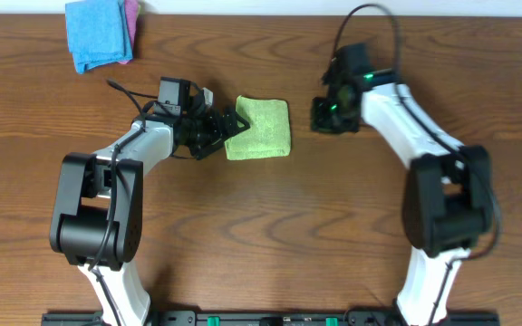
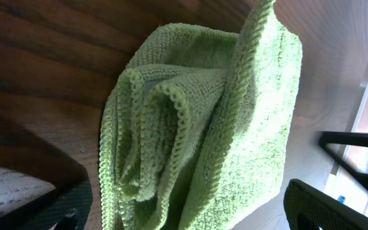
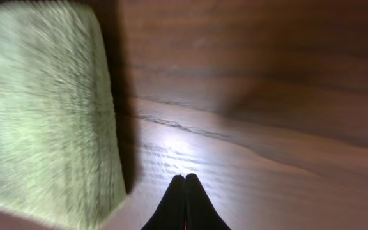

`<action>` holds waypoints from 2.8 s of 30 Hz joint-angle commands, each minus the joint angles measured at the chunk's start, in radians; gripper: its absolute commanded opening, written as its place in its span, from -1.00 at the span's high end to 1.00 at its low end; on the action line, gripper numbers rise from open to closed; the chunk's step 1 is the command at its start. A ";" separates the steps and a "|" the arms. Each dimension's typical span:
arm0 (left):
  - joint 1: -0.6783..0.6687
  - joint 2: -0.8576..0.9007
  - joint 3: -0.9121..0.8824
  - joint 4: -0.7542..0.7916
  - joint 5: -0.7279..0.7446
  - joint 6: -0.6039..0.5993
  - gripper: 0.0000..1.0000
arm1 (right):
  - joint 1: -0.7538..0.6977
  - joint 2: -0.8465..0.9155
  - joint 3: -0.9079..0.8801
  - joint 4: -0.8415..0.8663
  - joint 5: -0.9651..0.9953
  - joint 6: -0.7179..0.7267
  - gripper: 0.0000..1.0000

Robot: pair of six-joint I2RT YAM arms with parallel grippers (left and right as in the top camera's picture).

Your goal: Fold the cloth

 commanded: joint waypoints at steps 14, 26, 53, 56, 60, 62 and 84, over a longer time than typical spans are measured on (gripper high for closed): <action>0.000 0.049 -0.007 -0.016 -0.030 -0.007 -0.95 | 0.100 0.062 -0.005 0.116 -0.046 0.095 0.98; -0.010 0.061 -0.008 -0.024 -0.052 0.001 -0.93 | 0.108 0.073 -0.005 0.152 -0.098 0.122 0.97; 0.130 0.069 0.325 0.090 0.109 -0.121 0.89 | -0.003 -0.010 0.193 -0.100 -0.063 0.003 0.98; 0.183 0.043 0.480 0.090 0.105 -0.135 0.90 | -0.019 -0.023 0.219 -0.130 -0.059 -0.014 0.97; 0.282 0.027 0.668 0.073 0.017 -0.119 0.89 | -0.021 -0.025 0.224 -0.153 -0.059 -0.014 0.97; 0.332 0.030 0.695 0.079 0.007 -0.086 0.88 | -0.020 -0.025 0.224 -0.158 -0.059 -0.014 0.97; 0.603 0.359 0.908 0.110 0.391 0.306 0.89 | -0.018 -0.025 0.224 -0.242 -0.037 -0.018 0.97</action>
